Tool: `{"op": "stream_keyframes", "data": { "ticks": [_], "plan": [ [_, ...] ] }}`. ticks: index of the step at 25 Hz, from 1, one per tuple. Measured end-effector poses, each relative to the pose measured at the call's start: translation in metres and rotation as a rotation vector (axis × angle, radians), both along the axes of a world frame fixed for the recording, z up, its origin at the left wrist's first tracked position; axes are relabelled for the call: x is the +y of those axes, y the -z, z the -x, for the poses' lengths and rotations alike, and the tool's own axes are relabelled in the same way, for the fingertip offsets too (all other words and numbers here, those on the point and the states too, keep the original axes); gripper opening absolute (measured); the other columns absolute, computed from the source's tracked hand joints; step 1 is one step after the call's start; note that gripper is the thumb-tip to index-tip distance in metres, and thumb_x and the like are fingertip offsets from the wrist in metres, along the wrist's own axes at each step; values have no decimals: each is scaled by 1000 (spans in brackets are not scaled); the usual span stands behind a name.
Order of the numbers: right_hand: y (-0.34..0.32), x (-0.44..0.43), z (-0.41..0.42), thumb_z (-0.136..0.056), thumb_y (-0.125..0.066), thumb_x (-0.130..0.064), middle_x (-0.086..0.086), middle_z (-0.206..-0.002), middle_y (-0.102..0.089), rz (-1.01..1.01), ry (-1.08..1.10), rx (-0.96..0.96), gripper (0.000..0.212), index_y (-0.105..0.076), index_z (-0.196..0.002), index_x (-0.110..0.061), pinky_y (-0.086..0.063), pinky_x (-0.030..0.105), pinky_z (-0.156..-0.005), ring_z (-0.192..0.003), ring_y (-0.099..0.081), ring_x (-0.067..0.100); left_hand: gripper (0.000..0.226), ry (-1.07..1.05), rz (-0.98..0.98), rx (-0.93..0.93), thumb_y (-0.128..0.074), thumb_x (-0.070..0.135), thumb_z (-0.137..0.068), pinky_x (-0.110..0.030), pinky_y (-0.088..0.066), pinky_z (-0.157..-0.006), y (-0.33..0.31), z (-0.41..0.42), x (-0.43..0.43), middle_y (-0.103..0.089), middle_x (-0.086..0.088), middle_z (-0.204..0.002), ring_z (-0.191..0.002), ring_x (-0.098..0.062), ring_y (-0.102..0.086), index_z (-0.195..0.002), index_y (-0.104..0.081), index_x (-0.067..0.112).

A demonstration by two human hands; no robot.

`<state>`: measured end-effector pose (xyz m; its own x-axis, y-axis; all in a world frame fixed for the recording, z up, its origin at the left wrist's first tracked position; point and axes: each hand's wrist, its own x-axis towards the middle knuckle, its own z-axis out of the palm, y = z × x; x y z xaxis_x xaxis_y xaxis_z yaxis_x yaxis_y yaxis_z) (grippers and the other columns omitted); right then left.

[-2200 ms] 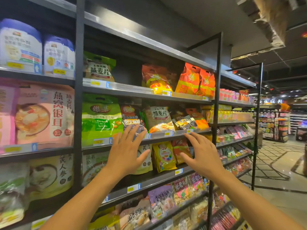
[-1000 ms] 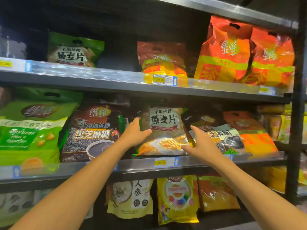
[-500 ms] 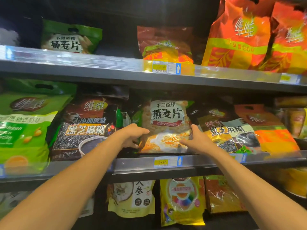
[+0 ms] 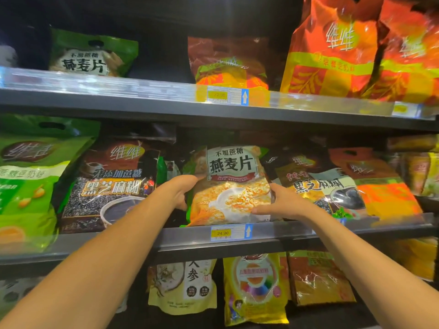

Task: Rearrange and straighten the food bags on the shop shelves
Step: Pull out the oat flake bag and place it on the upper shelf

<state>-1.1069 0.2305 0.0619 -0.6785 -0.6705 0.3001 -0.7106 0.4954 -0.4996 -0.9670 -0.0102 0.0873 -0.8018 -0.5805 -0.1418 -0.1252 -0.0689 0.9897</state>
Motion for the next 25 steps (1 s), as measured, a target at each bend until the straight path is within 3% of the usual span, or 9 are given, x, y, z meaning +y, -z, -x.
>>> {"op": "stream_keyframes", "data": {
  "ticks": [2, 6, 9, 11, 14, 17, 19, 22, 25],
  "plan": [
    [1, -1, 0, -74, -87, -53, -10, -122, -55, 5, -20, -26, 85, -44, -142, -24, -43, 28, -86, -108, -53, 14, 40, 37, -26, -37, -80, 46, -84, -52, -57, -89, 0, -1, 2, -79, -15, -84, -87, -31, -72, -99, -73, 9],
    [7, -6, 1, -74, -89, -47, -9, -127, -59, 60, -34, -22, 83, -44, -140, -24, -46, 30, -88, -113, -56, 15, 38, 83, -13, -44, -80, 40, -86, -53, -57, -82, 0, -2, 2, -80, -16, -93, -92, -34, -72, -104, -72, 7],
    [6, -6, 3, -76, -90, -41, -10, -128, -62, 133, -72, -39, 79, -45, -139, -26, -47, 30, -90, -118, -60, 16, 33, 62, 12, -15, -77, 38, -90, -51, -58, -83, -1, -3, 4, -80, -14, -86, -86, -32, -72, -99, -72, 7],
    [0, -4, 0, -78, -88, -41, -12, -127, -58, 174, -92, -38, 78, -43, -140, -26, -46, 29, -89, -114, -57, 14, 40, 54, 25, 23, -79, 41, -87, -52, -57, -95, -5, -5, 5, -80, -15, -93, -91, -34, -73, -105, -72, 6],
    [-12, 2, -7, -81, -86, -39, -15, -122, -52, 246, -114, -38, 77, -42, -143, -24, -44, 24, -82, -104, -55, 6, 72, -2, 123, 55, -87, 62, -67, -55, -53, -104, -9, 2, -7, -79, -15, -105, -104, -36, -74, -115, -72, 11],
    [-21, 10, -15, -83, -85, -36, -14, -130, -53, 321, -144, -64, 81, -40, -149, -25, -43, 21, -81, -106, -55, 5, 55, -1, 153, 116, -80, 56, -81, -54, -57, -99, -16, -6, 6, -80, -15, -97, -94, -34, -75, -108, -74, 9],
    [-25, 18, -19, -83, -85, -35, -14, -136, -52, 345, -158, -72, 85, -36, -153, -25, -43, 17, -77, -109, -54, 6, 50, -10, 160, 139, -80, 49, -84, -56, -57, -98, -20, -14, 15, -80, -16, -101, -99, -36, -76, -109, -73, 7],
    [-26, 30, -25, -85, -83, -34, -19, -123, -47, 329, -158, -90, 82, -35, -151, -25, -40, 11, -65, -89, -52, -7, 57, -23, 183, 162, -84, 47, -81, -56, -58, -95, -22, -22, 17, -80, -16, -100, -96, -36, -77, -117, -69, 6],
    [-24, 41, -33, -81, -85, -40, -15, -128, -59, 321, -153, -97, 75, -45, -143, -25, -41, 12, -70, -94, -56, -7, 65, -3, 250, 127, -84, 56, -76, -52, -60, -93, -23, -31, 27, -81, -12, -98, -93, -34, -77, -117, -70, 8]
  ]
}}
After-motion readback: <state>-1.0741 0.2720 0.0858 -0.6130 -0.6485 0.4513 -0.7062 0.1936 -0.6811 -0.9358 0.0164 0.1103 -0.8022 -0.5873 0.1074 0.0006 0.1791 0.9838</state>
